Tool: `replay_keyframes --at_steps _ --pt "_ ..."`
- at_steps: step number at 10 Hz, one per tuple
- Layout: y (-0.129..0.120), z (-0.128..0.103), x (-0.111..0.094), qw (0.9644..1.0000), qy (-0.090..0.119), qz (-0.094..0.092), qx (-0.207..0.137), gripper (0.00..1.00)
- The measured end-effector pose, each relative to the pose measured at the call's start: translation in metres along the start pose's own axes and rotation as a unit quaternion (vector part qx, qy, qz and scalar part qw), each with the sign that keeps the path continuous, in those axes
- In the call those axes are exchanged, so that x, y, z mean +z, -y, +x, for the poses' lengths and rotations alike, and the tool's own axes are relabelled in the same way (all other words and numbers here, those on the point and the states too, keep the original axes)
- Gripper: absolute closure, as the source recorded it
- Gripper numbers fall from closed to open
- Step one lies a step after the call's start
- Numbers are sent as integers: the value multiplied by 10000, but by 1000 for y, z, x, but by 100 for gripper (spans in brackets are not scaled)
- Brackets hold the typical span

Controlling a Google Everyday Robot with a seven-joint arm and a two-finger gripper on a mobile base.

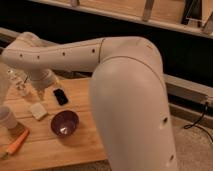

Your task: Place the white sponge in the ceramic cup

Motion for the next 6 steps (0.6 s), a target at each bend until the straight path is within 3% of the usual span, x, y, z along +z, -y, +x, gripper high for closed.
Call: replay_keyframes --at_steps 6 --pt "-45 -41 26 9992 -158 -158 -326 35"
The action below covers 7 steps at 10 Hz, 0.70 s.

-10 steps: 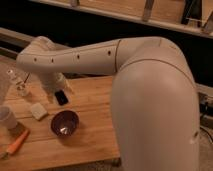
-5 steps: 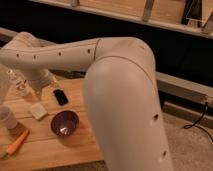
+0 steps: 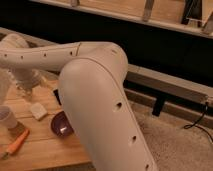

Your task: Place the white sponge in the ceramic cup

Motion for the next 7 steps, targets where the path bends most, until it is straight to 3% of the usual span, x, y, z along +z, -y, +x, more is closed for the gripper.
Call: replay_keyframes --at_steps 4,7 --pt "-20 -22 23 9998 -81 -65 -159 35" --pt "-29 -34 37 9994 -102 33 -330 35"
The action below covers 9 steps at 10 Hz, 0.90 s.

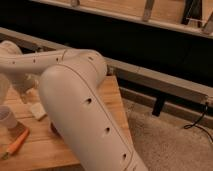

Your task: Place the white sponge in the ceramic cup

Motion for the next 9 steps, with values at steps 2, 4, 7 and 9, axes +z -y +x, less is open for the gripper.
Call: replay_keyframes --at_steps 2,4,7,9 --pt "-5 -8 14 9999 -54 52 -88 35" --pt "-9 -11 27 9998 -144 94 -129 35" --pt "-11 -17 50 9994 -269 142 -186 35" --pt "-13 -28 59 9994 -207 141 -254 35"
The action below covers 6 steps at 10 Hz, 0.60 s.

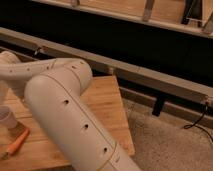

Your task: Place the white sponge in the ceramic cup

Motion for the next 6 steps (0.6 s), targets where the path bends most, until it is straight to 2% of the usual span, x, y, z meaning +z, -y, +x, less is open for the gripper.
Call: replay_keyframes --at_steps 3,6 --pt "-4 -18 6 9996 275 -85 -7 35" --pt "-4 -27 13 9987 485 -54 116 35"
